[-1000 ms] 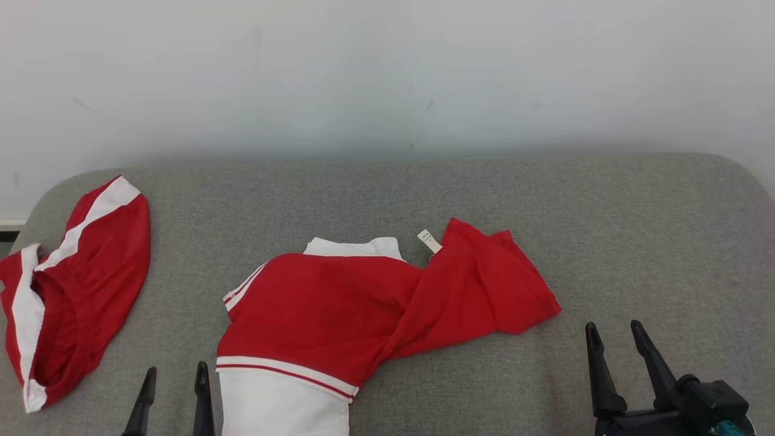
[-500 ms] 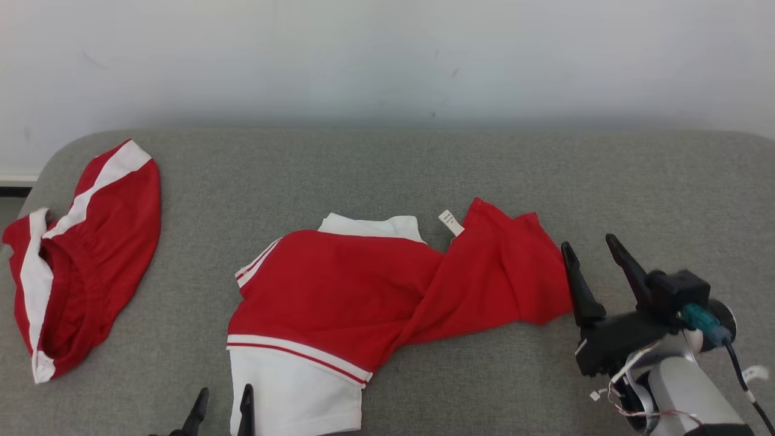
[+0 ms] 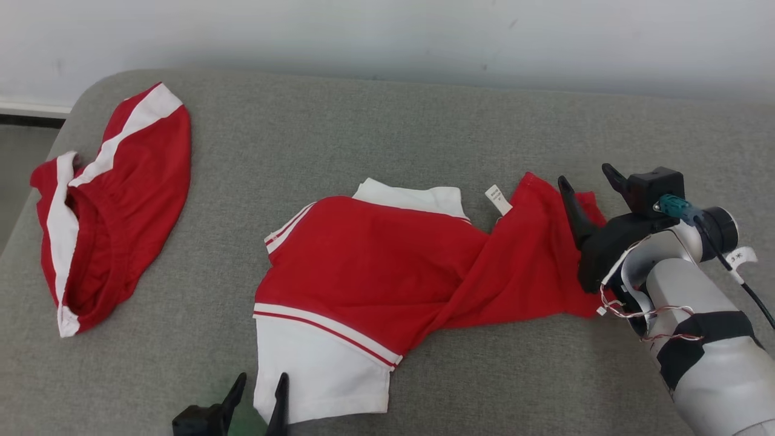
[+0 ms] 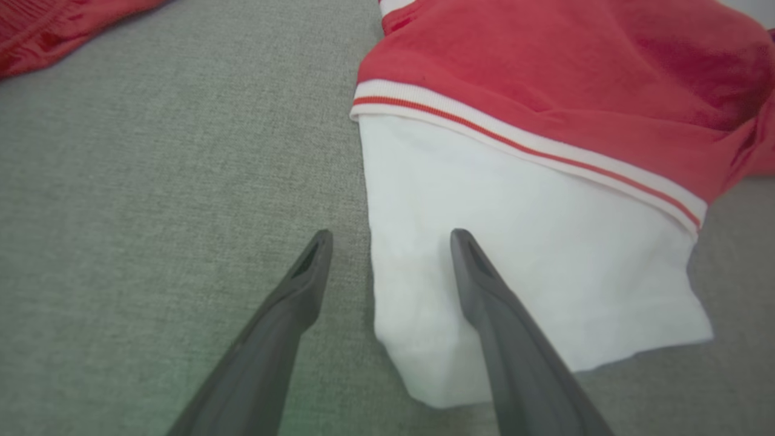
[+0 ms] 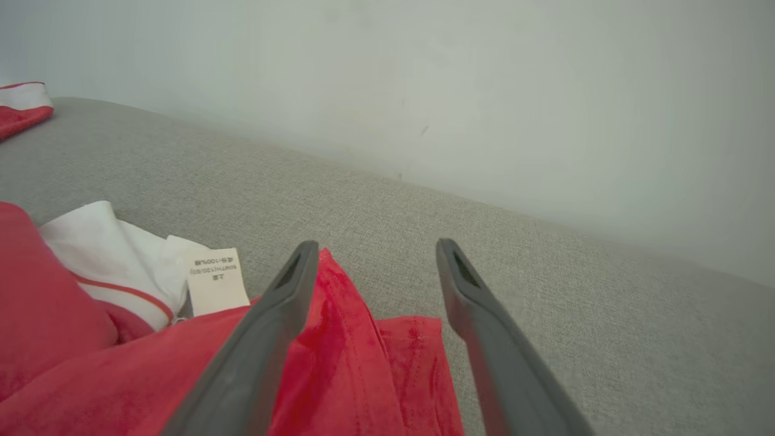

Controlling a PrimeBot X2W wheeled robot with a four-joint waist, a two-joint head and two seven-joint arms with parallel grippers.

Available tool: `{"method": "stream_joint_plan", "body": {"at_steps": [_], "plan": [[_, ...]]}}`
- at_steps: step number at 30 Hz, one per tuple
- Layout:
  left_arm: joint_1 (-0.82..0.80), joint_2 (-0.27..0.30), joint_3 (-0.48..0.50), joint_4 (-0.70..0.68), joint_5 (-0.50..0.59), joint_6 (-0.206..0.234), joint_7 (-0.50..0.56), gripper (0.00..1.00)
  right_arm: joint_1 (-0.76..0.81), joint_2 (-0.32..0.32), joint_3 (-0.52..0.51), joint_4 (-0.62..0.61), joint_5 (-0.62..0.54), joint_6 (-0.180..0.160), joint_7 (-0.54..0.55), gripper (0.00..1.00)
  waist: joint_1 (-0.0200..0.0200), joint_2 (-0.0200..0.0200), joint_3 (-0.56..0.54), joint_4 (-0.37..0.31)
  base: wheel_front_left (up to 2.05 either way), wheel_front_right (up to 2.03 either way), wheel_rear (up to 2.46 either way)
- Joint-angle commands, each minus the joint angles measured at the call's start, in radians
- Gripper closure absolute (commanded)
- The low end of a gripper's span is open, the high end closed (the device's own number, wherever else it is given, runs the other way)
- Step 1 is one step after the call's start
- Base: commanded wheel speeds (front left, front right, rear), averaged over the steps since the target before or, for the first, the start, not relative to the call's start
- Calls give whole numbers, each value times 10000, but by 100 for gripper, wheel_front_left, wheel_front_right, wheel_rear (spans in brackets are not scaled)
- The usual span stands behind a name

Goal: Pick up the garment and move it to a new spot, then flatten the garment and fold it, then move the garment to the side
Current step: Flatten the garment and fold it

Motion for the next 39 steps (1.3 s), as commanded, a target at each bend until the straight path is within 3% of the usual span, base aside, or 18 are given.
{"method": "stream_joint_plan", "body": {"at_steps": [1,16,17,18,19,20,31,39], "plan": [[-171,-32,-136,41,-72,-74,-59,0,-356,-52,242,327,153,-23,23,0,-2,-2,339,378,0,0,0],[-816,-232,-1232,553,-535,-41,-49,0,-2036,-237,2243,2698,855,-23,1050,0,-2,-2,877,1165,0,0,0],[-861,-246,-1321,588,-680,-42,-42,0,-2092,-213,2339,2795,942,-23,1168,40,-2,-2,890,1192,0,0,0],[-897,-255,-1415,623,-763,-42,-30,4,-2170,-198,2422,2869,1024,-23,1262,65,-2,-2,896,1212,0,0,0],[-960,-265,-1501,650,-845,-43,-31,64,-2249,-208,2517,2911,1079,-23,1318,100,-2,-2,903,1225,0,0,0],[-1019,-277,-1600,670,-897,-45,-32,100,-2309,-221,2611,2931,1167,-23,1367,100,-2,-2,905,1226,0,0,0],[-1159,-89,-1603,434,-1441,-55,-91,100,-2142,-409,3090,2770,1950,-23,46,100,-2,-2,502,756,0,0,0],[-1013,273,-1003,-886,-1473,-44,-101,100,-1720,-644,3172,2160,2969,-23,-947,100,-2,-2,-65,105,0,0,0]]}}
